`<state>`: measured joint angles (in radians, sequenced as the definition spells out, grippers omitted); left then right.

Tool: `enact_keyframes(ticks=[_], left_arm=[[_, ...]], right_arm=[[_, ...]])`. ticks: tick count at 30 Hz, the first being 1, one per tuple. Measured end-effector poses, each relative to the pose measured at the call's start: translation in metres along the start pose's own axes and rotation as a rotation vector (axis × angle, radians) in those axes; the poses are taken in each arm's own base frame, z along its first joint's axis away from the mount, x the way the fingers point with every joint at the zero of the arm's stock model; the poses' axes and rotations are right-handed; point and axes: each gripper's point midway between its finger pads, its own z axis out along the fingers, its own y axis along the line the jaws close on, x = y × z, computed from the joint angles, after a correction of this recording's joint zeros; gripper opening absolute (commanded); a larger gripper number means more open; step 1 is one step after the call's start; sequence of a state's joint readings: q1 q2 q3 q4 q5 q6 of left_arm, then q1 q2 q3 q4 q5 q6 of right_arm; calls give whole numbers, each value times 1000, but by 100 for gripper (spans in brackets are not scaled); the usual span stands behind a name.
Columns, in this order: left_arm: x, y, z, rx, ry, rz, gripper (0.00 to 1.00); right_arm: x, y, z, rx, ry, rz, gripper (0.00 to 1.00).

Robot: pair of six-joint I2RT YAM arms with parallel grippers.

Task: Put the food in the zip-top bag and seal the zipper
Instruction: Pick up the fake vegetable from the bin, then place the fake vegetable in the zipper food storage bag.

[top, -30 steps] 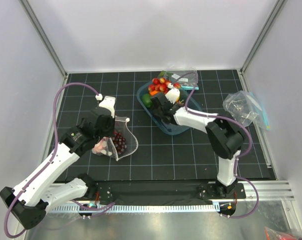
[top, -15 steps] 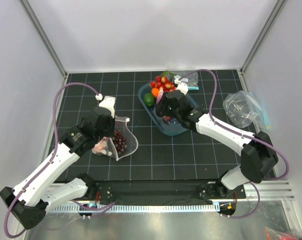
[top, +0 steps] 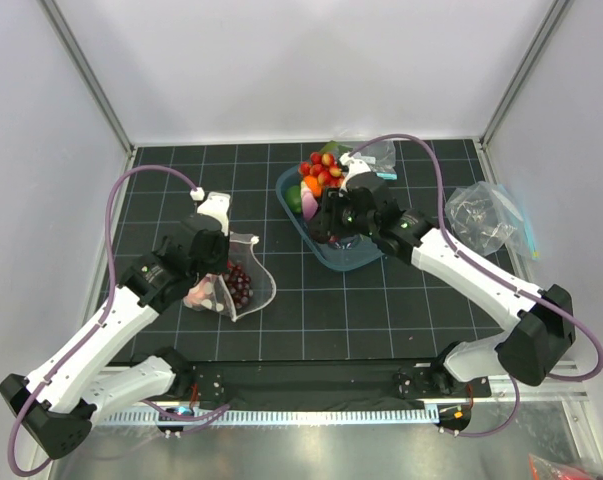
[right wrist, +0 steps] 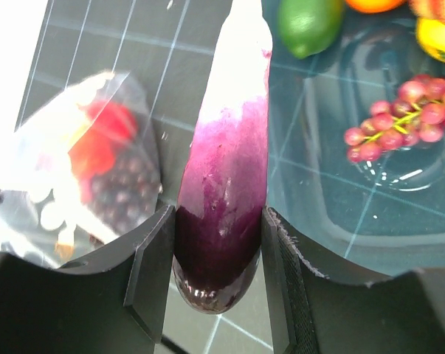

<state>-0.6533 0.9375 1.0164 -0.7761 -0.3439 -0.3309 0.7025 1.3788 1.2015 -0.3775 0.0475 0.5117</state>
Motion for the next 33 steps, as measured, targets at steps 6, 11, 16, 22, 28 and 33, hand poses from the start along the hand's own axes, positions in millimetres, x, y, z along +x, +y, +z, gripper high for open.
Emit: enact_keyframes(ticks=[6, 11, 16, 22, 28, 33], left_arm=[[0, 0, 0, 0, 0, 0, 2], [0, 0, 0, 0, 0, 0, 1], [0, 0, 0, 0, 0, 0, 1], [0, 1, 0, -6, 0, 0, 2], [1, 1, 2, -11, 5, 2, 1], [1, 1, 2, -11, 5, 2, 1]], right_arm=[[30, 20, -13, -169, 153, -123, 28], [54, 40, -44, -366, 238, -222, 27], [68, 64, -96, -582, 240, -311, 26], [86, 87, -130, -732, 267, -397, 24], [118, 90, -116, -722, 403, -409, 22], [131, 92, -86, -664, 490, -375, 22]])
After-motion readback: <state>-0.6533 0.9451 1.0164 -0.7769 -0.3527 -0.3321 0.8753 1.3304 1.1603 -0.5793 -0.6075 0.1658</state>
